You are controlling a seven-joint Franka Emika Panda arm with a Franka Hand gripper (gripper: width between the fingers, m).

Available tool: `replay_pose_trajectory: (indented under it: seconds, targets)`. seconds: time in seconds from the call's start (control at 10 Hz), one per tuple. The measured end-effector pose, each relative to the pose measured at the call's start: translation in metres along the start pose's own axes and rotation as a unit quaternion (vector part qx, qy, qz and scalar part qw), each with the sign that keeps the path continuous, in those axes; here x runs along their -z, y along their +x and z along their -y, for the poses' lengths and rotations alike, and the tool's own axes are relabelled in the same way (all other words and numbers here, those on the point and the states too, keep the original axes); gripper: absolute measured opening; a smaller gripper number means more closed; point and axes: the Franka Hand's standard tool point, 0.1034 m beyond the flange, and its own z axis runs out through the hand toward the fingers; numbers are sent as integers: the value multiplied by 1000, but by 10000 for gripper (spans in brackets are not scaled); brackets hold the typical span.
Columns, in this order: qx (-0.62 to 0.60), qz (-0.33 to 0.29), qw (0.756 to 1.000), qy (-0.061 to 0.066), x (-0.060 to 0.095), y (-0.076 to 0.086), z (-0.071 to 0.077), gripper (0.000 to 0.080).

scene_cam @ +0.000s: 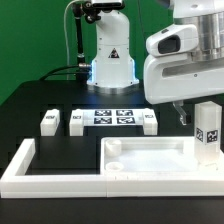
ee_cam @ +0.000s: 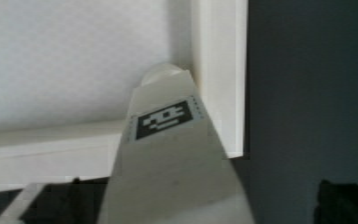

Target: Assemble desk

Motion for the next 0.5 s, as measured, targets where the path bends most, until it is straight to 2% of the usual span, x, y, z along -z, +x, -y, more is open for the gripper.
replay_pose_trajectory:
  seconds: [0.2, 0.3, 0.5]
  targets:
    - [-21, 0, 1000, 0, 0, 0, 0, 387]
    - [-71, 1, 997, -2, -1, -1, -3, 298]
    - [-151, -3, 989, -2, -2, 1, -6, 297]
